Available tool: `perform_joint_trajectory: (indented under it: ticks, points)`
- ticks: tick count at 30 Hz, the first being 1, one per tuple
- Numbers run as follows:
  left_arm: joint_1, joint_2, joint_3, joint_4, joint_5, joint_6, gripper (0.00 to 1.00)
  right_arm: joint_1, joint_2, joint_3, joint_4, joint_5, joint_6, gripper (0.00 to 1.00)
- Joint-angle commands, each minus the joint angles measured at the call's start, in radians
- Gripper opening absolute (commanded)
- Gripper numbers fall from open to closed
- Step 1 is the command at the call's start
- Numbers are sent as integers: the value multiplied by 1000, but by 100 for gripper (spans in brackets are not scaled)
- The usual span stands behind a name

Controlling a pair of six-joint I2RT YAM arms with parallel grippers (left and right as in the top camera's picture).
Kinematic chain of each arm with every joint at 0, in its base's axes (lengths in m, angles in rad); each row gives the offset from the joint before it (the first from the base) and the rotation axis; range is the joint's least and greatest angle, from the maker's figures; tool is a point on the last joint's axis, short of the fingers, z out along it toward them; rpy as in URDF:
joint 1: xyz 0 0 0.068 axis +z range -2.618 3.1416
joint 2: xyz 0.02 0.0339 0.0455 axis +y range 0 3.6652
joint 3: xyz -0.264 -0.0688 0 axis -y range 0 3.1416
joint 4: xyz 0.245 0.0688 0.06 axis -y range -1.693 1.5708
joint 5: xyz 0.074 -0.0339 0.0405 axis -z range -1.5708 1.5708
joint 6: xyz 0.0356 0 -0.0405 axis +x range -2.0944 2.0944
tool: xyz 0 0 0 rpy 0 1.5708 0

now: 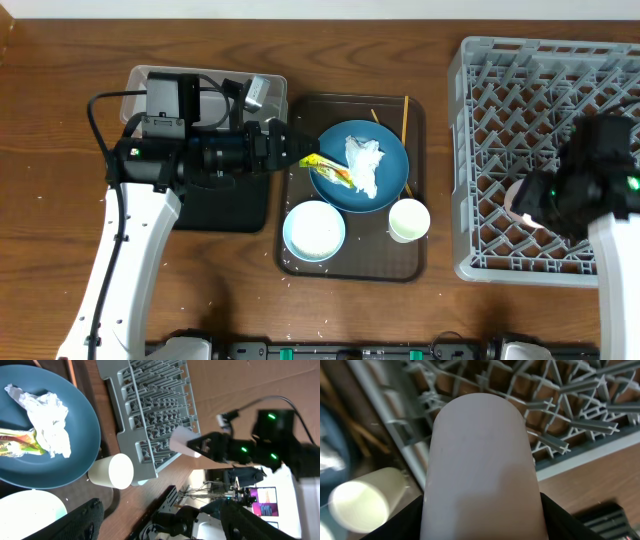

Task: Sort waste into correct bins and load items into the dishwasher rack
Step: 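Lower the pink cup into the dish rack with the right gripper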

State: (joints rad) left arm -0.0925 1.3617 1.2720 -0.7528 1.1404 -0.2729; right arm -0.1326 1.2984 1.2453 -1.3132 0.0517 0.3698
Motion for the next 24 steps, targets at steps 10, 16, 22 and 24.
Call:
perform_joint_trajectory:
  ticks: [10,16,22,24]
  points:
    - [1,-4,8,-16,-9,15,77,-77,197,11,58,3,9,94]
    - [-17,-4,8,-34,-68,43,77,-107,125,57,115,-243,-109,93]
    - [-200,-4,8,-76,-390,54,76,-89,-34,70,214,-515,-218,91]
    - [-289,-4,8,-76,-528,53,76,-84,-85,70,246,-532,-209,92]
